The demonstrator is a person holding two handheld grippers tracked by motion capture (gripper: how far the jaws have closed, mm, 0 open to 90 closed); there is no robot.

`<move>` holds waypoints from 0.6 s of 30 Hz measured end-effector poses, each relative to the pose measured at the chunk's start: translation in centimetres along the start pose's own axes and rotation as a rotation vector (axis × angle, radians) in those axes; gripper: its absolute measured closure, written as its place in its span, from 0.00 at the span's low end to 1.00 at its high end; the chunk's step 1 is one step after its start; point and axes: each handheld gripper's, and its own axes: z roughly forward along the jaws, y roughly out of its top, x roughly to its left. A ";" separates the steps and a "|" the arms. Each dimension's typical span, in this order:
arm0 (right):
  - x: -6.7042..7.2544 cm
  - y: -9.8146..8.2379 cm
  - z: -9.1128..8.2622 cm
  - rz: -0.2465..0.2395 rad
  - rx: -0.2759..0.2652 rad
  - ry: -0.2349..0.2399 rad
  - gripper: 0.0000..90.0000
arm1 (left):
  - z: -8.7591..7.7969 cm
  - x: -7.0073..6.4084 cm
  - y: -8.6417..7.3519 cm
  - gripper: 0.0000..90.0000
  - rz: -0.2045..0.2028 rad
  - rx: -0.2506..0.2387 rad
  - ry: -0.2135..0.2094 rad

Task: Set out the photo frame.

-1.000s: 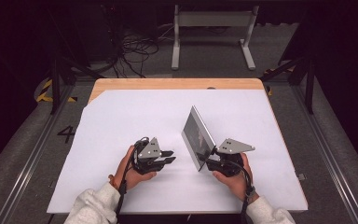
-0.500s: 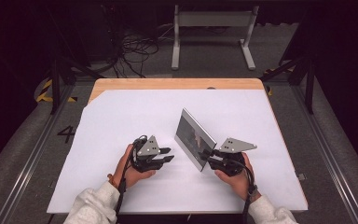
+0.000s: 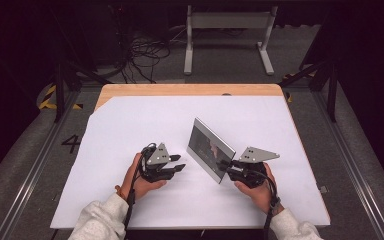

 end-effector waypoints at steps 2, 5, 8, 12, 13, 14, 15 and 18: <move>0.1 0.0 -0.1 -0.007 0.003 -0.008 0.85 | 0.2 0.2 0.0 0.65 -0.009 -0.003 0.007; 0.0 0.0 -0.3 0.001 -0.003 -0.019 0.81 | 0.5 0.6 0.0 0.59 -0.025 0.003 0.005; 0.0 0.0 -0.5 0.000 -0.006 -0.008 0.86 | 0.8 1.0 0.0 0.52 -0.031 0.000 0.016; 0.1 0.0 -0.6 -0.005 -0.004 -0.005 0.88 | 1.4 1.4 0.3 0.52 -0.040 0.002 -0.001; 0.1 0.0 -0.5 0.002 -0.007 -0.001 0.88 | 1.5 1.6 0.3 0.52 -0.046 -0.003 -0.005; 0.0 0.0 -0.5 0.004 -0.007 0.001 0.88 | 1.6 1.7 0.4 0.51 -0.047 -0.007 -0.006; 0.0 0.0 -0.5 0.006 -0.008 0.007 0.88 | 1.6 1.7 0.5 0.51 -0.044 -0.007 -0.003; -0.3 -0.1 -0.4 0.013 -0.017 0.033 0.91 | 1.6 1.8 0.5 0.50 -0.049 -0.009 -0.009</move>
